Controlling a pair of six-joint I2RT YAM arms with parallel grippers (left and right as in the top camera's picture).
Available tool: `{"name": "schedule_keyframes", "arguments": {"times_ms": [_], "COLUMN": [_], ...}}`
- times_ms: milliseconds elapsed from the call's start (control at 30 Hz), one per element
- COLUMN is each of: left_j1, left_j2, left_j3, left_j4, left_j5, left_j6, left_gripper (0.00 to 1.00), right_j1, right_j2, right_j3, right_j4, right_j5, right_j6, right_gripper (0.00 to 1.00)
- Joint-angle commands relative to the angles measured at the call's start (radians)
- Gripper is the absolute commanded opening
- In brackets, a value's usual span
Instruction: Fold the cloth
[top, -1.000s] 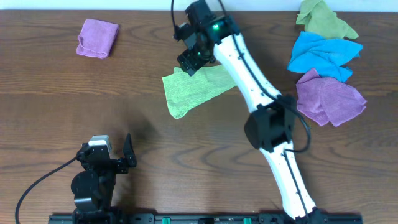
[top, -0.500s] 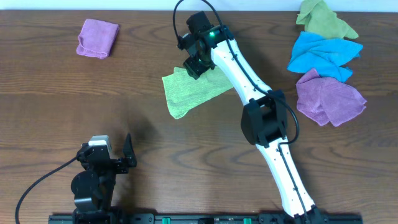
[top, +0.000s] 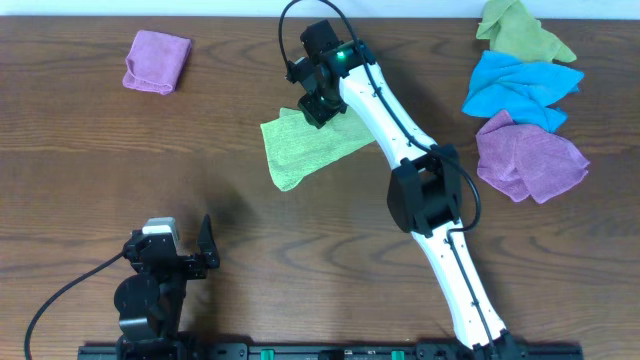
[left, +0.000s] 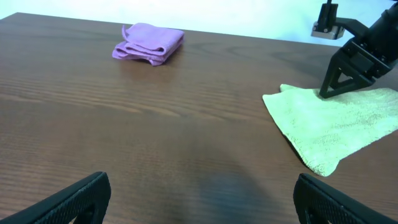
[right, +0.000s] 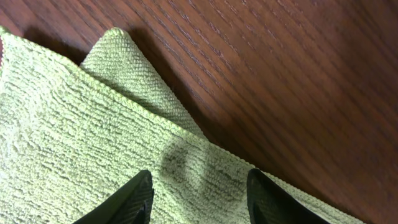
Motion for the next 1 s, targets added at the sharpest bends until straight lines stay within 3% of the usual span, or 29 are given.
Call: {"name": "schedule_keyframes", "arguments": {"times_ms": [0, 367, 500, 767, 967], "left_j1": [0.005, 0.005, 0.005, 0.005, 0.005], "left_j2": [-0.006, -0.006, -0.006, -0.006, -0.006], "left_j3": [-0.022, -0.022, -0.022, -0.022, -0.022], "left_j4": [-0.006, -0.006, -0.006, -0.006, -0.006], "left_j5": [0.003, 0.003, 0.003, 0.003, 0.003], "left_j6": [-0.011, -0.011, -0.011, -0.011, -0.011], "left_gripper": [0.95, 0.95, 0.96, 0.95, 0.95], "right_j1": [-0.010, -0.012, -0.012, -0.012, -0.008], "right_j2": [0.030, 0.031, 0.031, -0.032, -0.201], "right_j3": [0.008, -0.063, -0.061, -0.013, 0.029], "right_j4": [-0.003, 0.010, 0.019, 0.011, 0.019], "right_j5": [0.003, 0.003, 0.003, 0.004, 0.008], "right_j6": [-0.001, 0.005, 0.033, 0.086, 0.085], "right_gripper": [0.46, 0.44, 0.02, 0.01, 0.01]}}
